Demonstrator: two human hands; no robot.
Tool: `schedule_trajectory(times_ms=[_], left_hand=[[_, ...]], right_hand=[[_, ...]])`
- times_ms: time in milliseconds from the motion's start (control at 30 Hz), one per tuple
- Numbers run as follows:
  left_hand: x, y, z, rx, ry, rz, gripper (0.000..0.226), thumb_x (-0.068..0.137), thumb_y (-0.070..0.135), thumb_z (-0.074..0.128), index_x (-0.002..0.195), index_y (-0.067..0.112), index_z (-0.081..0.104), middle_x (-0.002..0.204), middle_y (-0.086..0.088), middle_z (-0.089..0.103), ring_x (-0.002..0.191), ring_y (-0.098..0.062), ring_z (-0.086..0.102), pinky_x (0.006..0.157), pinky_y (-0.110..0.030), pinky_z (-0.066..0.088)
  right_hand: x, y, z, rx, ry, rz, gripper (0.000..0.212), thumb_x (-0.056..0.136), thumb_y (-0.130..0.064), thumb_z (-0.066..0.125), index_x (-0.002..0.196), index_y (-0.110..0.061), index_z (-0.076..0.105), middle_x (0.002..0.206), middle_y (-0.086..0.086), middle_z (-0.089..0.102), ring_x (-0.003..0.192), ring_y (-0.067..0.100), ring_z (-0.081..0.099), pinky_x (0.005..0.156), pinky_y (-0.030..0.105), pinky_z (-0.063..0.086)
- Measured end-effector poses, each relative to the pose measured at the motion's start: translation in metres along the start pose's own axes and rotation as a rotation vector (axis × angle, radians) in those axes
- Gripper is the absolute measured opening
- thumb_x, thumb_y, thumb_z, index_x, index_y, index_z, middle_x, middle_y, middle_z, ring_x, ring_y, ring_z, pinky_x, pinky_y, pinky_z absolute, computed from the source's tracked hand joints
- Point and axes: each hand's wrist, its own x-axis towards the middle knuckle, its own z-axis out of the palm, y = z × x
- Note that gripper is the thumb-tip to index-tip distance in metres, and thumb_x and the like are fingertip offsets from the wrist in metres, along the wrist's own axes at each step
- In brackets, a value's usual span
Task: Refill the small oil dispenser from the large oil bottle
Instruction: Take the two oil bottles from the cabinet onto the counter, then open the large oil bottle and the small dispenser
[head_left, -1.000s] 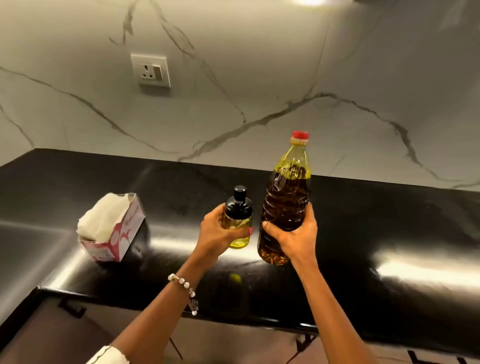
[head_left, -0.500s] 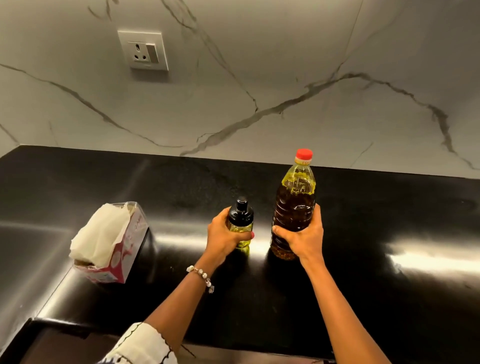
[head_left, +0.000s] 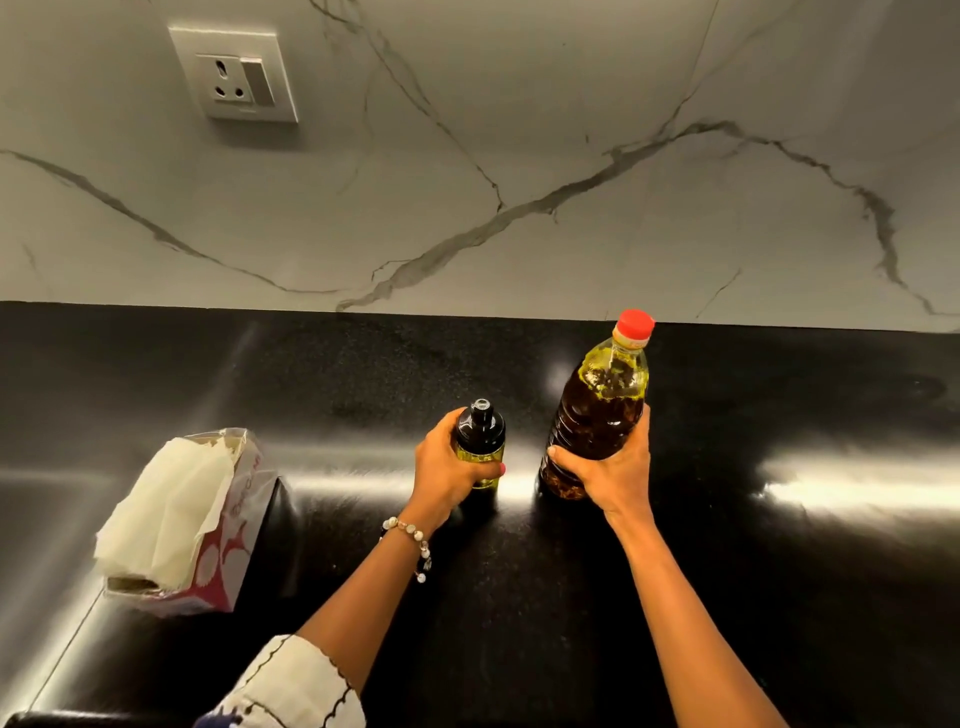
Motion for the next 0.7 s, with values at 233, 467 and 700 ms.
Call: schedule_trajectory(times_ms=[233,467,700], left_hand=[[-0.001,0.002,-0.004,0.020,0.000,-0.018,0.071,0.056,0.005,0.090,0.112,0.029,0.054,0.105,0.009,0.063,0.100,-0.012,0.060,0.085,-0.025,0.047],[-0.011,0.007,0.008,0.116,-0.037,-0.136,0.096,0.063,-0.004,0.083,0.144,0.019,0.035,0.134,-0.003,0.055,0.122,-0.022,0.053,0.102,-0.038,0.045],[-0.034,0.056,-0.018,0.284,0.422,0.073,0.047,0.079,0.004,0.067,0.125,0.013,0.057,0.111,-0.008,0.064,0.100,-0.022,0.062,0.088,-0.035,0.051]], right_hand=[[0.000,0.001,0.004,0.003,-0.014,0.015,0.102,0.051,-0.017,0.094,0.133,-0.025,0.034,0.124,-0.006,0.054,0.113,0.007,0.053,0.088,0.015,0.039],[-0.001,0.005,-0.025,0.030,-0.099,0.038,0.104,0.050,-0.023,0.094,0.132,-0.035,0.031,0.125,-0.010,0.052,0.116,0.006,0.051,0.093,0.020,0.040],[0.001,-0.026,-0.049,0.170,-0.288,0.041,0.085,0.068,-0.028,0.085,0.138,-0.031,0.036,0.131,-0.008,0.052,0.116,0.003,0.054,0.089,0.020,0.046]])
